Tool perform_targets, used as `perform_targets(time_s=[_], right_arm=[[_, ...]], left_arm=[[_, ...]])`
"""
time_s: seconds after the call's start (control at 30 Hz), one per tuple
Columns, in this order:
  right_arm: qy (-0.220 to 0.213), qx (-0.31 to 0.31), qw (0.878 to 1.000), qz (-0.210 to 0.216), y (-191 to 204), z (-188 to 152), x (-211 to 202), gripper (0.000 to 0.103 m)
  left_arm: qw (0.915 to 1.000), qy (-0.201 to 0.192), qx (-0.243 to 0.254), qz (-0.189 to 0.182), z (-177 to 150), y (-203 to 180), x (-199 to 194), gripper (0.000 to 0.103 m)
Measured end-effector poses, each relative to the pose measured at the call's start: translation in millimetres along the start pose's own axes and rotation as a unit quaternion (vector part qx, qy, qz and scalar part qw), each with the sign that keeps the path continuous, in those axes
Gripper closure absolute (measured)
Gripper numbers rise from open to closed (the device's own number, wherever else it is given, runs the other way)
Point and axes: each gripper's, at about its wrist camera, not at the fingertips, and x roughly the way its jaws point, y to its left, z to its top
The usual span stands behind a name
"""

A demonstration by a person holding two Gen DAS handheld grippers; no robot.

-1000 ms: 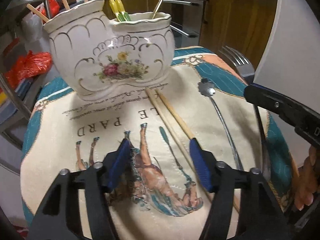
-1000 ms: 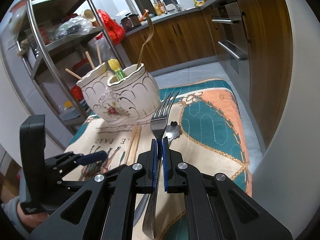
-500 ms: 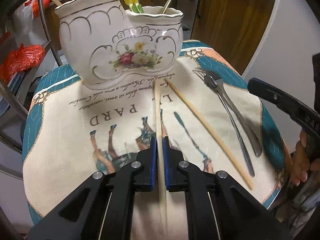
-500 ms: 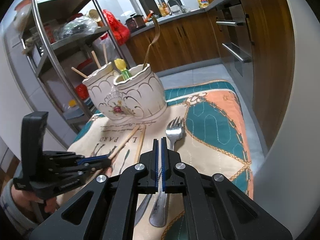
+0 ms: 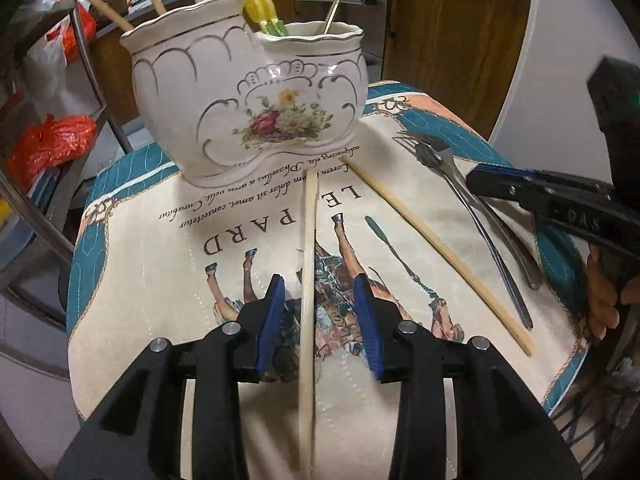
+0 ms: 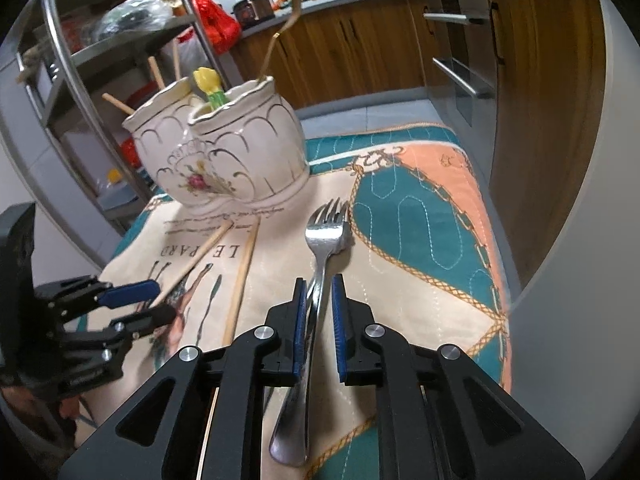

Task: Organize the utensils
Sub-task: 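Lift the silver fork off the cloth while the left tool lifts the chopstick, then carry the fork to the short pot while the left tool carries the chopstick to the tall pot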

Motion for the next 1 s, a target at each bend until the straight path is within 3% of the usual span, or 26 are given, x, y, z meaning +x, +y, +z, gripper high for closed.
perform_targets(time_s=[0.2,0.37,0.43,0.57,1.0], right_arm=[[0.026,0.009,1.0,0.012,0.0,7.1,15.7,0.089],[0.035,0.009,0.999,0.005,0.6,11.9,20.2,0.095],[0.034,0.003,0.999,0.001,4.0,12.7,20.0,0.096],[0.015,-0.026,0.999,-0.022,15.7,8.6,12.2,0.097],[-0.098,-0.069,0.993,-0.017,44.2,-1.1,-47.4,0.099]], left_arm=[[0.9999,-0.008,0.004,-0.014,-1.9,2.6,0.7,0.068],[0.9998,-0.012,0.002,-0.017,-2.1,8.9,0.6,0.094],[0.9997,-0.013,0.004,-0.02,-2.0,11.1,0.6,0.097],[0.9995,-0.019,0.001,-0.027,-5.7,16.7,-2.5,0.097],[0.9944,-0.088,-0.01,-0.058,-11.7,30.3,-37.4,0.097]])
